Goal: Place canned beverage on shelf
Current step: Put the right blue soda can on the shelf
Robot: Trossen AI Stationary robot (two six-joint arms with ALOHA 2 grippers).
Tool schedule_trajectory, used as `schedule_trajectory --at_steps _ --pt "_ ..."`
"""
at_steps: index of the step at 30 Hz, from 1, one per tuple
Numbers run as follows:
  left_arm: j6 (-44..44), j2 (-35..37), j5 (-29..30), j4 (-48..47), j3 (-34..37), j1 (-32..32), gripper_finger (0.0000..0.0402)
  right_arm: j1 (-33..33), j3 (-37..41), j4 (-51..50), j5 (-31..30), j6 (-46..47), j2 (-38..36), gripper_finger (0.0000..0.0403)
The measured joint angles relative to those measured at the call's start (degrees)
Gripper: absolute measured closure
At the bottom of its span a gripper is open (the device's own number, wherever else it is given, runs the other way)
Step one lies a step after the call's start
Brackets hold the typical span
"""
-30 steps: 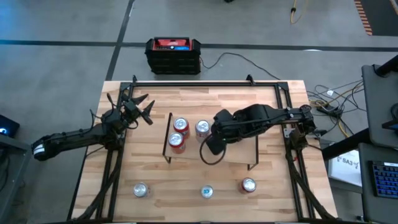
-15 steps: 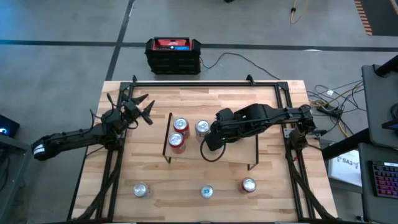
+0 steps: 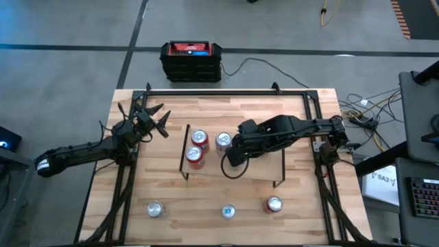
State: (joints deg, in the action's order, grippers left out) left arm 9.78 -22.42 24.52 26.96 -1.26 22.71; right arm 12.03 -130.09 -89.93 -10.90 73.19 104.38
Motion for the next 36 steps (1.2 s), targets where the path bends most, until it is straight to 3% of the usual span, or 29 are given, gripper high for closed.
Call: schedule_trajectory --at_steps 11,29,36 --pt "0.0 0.0 0.0 0.0 0.0 0.0 0.0207 1.5 0.1 -0.1 -5.8 -3.8 0.0 0.0155" --pt "0.0 0.0 0.0 0.0 0.0 0.0 0.0207 2.1 0.1 -0.1 -3.2 -10.8 0.0 0.0154" --pt "0.0 0.0 0.0 0.0 0.0 0.0 0.0207 3.4 0.2 -0.1 -7.8 -9.8 0.2 0.0154"
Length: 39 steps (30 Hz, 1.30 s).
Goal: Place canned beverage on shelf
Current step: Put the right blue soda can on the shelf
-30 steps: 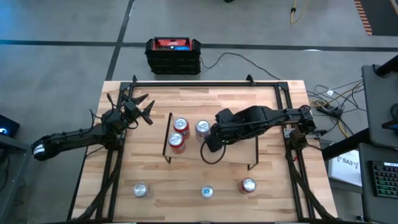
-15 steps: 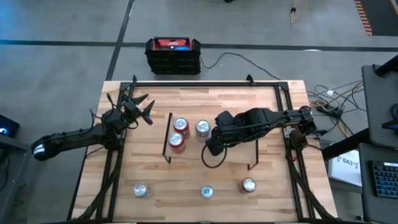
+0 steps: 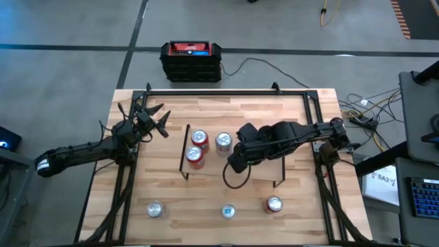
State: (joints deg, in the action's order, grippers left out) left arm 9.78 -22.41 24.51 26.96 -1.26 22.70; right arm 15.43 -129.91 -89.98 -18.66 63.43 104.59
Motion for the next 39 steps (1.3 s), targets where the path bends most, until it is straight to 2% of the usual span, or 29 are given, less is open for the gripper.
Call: schedule_trajectory --at_steps 15,30,34,39 --pt "0.0 0.0 0.0 0.0 0.0 0.0 0.0207 0.5 0.3 -0.1 0.1 1.2 0.3 0.0154" --pt "0.0 0.0 0.0 0.0 0.0 0.0 0.0207 0.5 1.5 0.2 -1.1 -2.6 0.4 0.0152" --pt "0.0 0.0 0.0 0.0 0.0 0.0 0.0207 0.5 1.6 -0.3 -0.9 -2.6 0.5 0.0127" --pt "0.0 0.0 0.0 0.0 0.0 0.0 0.0207 0.4 1.6 -0.2 -0.9 -1.7 0.5 0.0064"
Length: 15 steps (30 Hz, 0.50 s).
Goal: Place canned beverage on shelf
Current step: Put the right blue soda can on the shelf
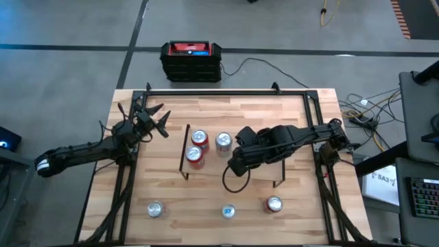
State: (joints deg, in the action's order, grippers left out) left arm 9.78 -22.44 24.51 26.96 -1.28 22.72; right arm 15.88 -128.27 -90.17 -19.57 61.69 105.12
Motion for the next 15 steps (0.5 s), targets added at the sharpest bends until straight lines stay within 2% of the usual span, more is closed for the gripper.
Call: schedule_trajectory --at_steps 4,15 --pt "0.0 0.0 0.0 0.0 0.0 0.0 0.0207 0.1 0.0 0.0 0.0 1.3 0.0 0.0027" --pt "0.0 0.0 0.0 0.0 0.0 0.0 0.0207 0.1 -0.7 0.1 2.0 5.1 -0.3 0.0021"
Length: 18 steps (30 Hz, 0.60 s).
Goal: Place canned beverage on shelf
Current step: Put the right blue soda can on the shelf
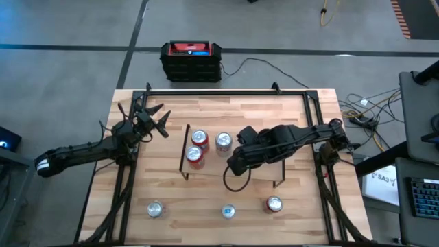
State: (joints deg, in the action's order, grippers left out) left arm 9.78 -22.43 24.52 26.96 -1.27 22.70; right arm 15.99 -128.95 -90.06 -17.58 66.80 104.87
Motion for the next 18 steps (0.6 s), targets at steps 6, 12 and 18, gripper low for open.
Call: schedule_trajectory --at_steps 6,12,18 --pt "0.0 0.0 0.0 0.0 0.0 0.0 0.0207 0.0 0.0 0.0 0.0 1.6 -0.1 0.0022" --pt "0.0 0.0 0.0 0.0 0.0 0.0 0.0207 0.0 0.0 0.0 -0.4 2.9 -0.1 0.0031" --pt "0.0 0.0 0.0 0.0 0.0 0.0 0.0207 0.0 0.2 0.1 -2.0 4.4 0.0 0.005"
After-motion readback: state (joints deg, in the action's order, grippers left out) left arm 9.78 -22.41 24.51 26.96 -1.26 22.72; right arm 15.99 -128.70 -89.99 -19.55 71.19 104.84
